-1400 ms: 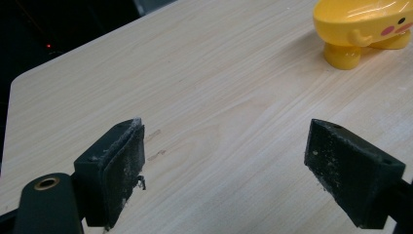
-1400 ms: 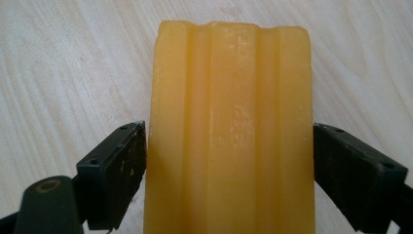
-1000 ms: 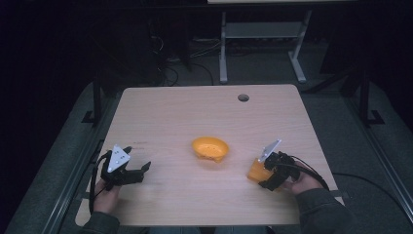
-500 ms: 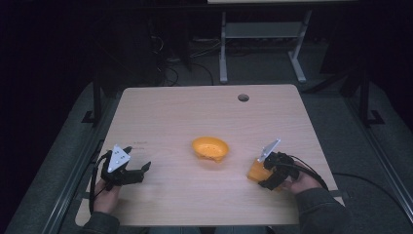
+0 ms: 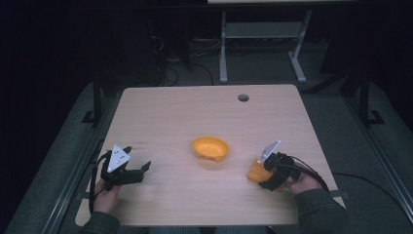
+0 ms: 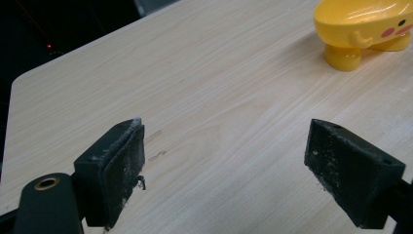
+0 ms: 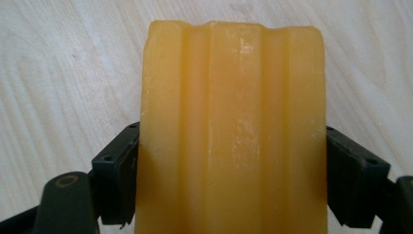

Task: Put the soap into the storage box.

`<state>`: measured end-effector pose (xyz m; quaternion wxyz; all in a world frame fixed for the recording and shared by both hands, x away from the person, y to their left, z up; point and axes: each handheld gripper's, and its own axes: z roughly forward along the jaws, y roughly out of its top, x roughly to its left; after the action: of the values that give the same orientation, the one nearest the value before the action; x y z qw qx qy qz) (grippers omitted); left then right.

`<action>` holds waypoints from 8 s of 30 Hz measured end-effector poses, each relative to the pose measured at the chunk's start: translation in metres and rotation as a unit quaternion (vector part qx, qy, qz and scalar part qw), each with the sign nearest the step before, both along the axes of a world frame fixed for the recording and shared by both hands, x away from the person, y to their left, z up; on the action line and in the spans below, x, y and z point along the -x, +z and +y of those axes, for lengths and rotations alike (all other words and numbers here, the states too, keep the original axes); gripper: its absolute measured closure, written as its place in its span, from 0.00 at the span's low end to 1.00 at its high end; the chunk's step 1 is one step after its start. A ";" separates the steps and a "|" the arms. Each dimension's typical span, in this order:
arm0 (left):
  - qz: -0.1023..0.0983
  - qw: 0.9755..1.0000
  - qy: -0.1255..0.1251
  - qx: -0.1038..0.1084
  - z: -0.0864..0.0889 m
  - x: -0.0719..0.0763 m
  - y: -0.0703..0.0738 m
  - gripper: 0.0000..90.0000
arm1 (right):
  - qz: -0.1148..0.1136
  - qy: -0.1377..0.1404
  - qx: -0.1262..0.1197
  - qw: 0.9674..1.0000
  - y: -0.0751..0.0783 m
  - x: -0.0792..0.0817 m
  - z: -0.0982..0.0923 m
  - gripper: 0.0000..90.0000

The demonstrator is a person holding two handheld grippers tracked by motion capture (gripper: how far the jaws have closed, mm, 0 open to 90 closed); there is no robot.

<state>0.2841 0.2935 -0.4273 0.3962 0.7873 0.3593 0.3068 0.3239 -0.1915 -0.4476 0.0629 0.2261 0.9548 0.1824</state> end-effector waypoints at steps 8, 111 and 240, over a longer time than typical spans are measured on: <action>0.000 1.000 0.001 0.000 0.000 0.000 0.000 0.16 | -0.008 0.002 -0.024 1.000 0.009 0.001 -0.004 0.23; -0.003 1.000 0.010 0.010 0.006 0.000 0.002 0.16 | -0.043 0.110 -0.021 0.993 0.092 -0.064 0.094 0.23; -0.002 1.000 0.008 0.013 0.005 -0.001 0.002 0.16 | -0.044 0.117 -0.071 0.990 0.082 -0.081 0.137 0.18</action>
<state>0.2851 0.2987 -0.4254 0.4044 0.7786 0.3688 0.3072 0.4048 -0.0547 -0.3659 0.0671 0.1079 0.9556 0.2658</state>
